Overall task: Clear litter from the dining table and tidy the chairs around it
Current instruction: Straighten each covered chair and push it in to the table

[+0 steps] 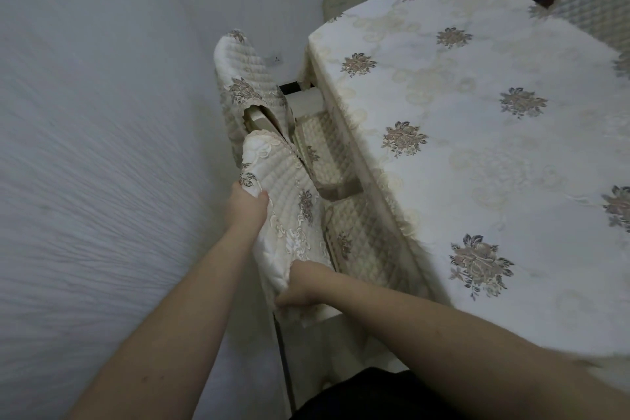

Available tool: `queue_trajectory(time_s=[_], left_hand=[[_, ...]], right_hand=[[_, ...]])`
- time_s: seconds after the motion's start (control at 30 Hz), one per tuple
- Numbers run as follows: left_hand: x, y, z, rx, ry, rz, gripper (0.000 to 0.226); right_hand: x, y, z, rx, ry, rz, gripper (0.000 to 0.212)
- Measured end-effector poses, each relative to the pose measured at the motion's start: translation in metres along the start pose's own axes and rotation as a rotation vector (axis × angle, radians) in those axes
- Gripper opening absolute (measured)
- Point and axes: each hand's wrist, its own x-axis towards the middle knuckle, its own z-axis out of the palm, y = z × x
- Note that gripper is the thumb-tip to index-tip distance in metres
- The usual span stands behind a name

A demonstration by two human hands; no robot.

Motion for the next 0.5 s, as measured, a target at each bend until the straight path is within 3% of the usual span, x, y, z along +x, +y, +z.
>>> queue_trajectory(time_s=[0.2, 0.5], left_hand=[[-0.023, -0.011, 0.005, 0.119, 0.046, 0.234, 0.069], [-0.065, -0.033, 0.017, 0.397, 0.032, 0.395, 0.060]], right_hand=[[-0.010, 0.014, 0.016, 0.090, 0.020, 0.053, 0.098], [-0.062, 0.055, 0.040, 0.128, 0.350, 0.049, 0.079]])
